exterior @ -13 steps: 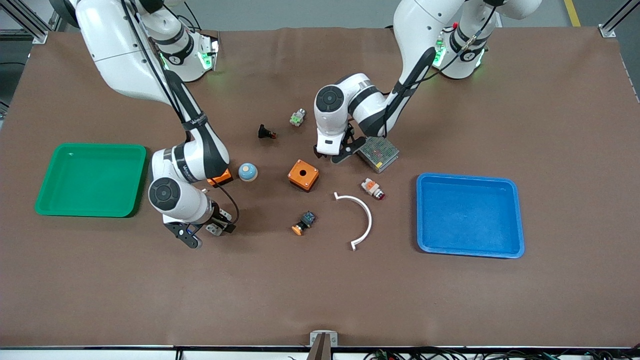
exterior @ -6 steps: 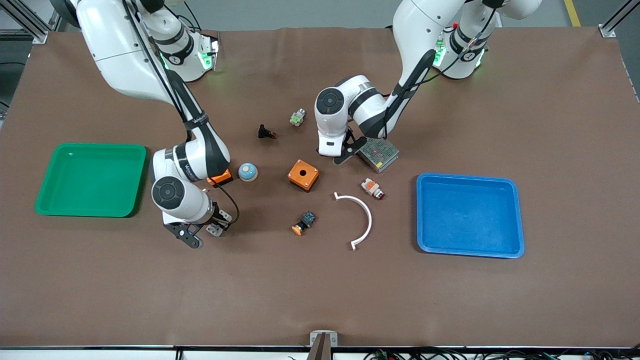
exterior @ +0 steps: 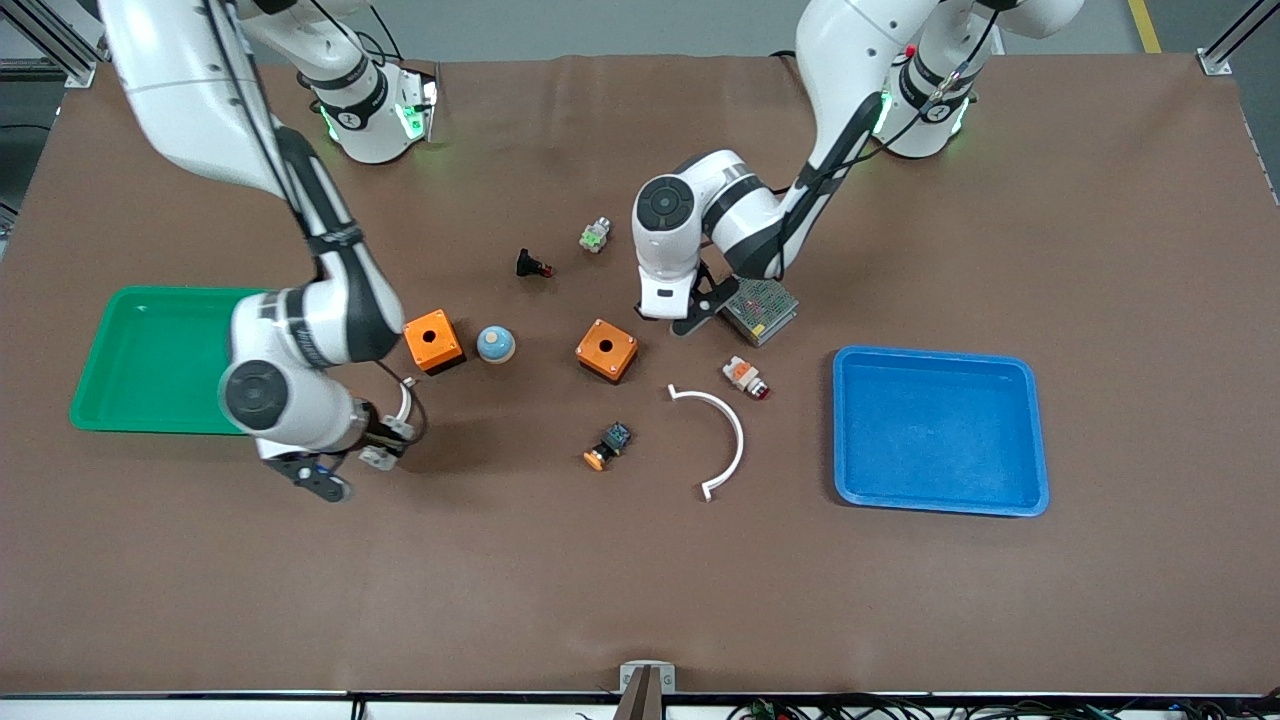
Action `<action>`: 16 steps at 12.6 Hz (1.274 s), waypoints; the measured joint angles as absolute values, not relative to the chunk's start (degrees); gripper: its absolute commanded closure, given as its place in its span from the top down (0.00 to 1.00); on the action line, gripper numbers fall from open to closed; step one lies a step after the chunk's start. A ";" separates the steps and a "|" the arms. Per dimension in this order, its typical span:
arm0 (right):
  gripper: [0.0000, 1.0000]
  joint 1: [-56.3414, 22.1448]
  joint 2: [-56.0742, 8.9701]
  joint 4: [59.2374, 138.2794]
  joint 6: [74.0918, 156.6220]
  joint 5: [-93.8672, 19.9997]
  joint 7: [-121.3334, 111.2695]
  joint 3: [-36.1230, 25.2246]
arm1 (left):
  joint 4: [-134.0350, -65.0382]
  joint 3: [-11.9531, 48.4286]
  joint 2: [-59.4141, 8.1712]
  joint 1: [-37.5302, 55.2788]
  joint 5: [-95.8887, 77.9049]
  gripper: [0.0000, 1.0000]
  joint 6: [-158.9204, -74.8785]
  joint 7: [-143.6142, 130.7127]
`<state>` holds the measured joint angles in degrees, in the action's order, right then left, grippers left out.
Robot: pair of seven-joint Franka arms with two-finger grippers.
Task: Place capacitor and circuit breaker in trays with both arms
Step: 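Carry the breaker to the green tray while the left gripper carries the capacitor, then open the right gripper over the green tray while the left gripper releases the capacitor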
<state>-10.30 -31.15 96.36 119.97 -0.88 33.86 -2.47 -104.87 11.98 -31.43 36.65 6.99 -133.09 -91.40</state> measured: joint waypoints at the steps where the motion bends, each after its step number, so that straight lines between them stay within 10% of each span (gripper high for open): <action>1: 0.06 -8.00 -29.79 96.40 118.01 -0.87 29.69 -2.52 | -104.49 11.83 -29.22 33.86 7.10 0.00 -131.96 -87.51; 13: 0.08 14.34 -22.46 112.98 127.21 -0.83 -15.55 -2.74 | -106.24 11.48 -29.04 -6.89 7.23 0.02 -128.33 -32.47; 16: 0.25 16.86 -22.44 116.63 130.78 -0.83 -19.25 -2.74 | -106.23 11.56 -32.27 -11.94 7.23 0.20 -131.55 -25.24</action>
<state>16.86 -22.44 116.63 130.78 -0.83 -19.25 -2.74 -106.23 11.56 -32.27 -11.94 7.23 -131.55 -25.24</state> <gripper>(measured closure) 0.599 0.665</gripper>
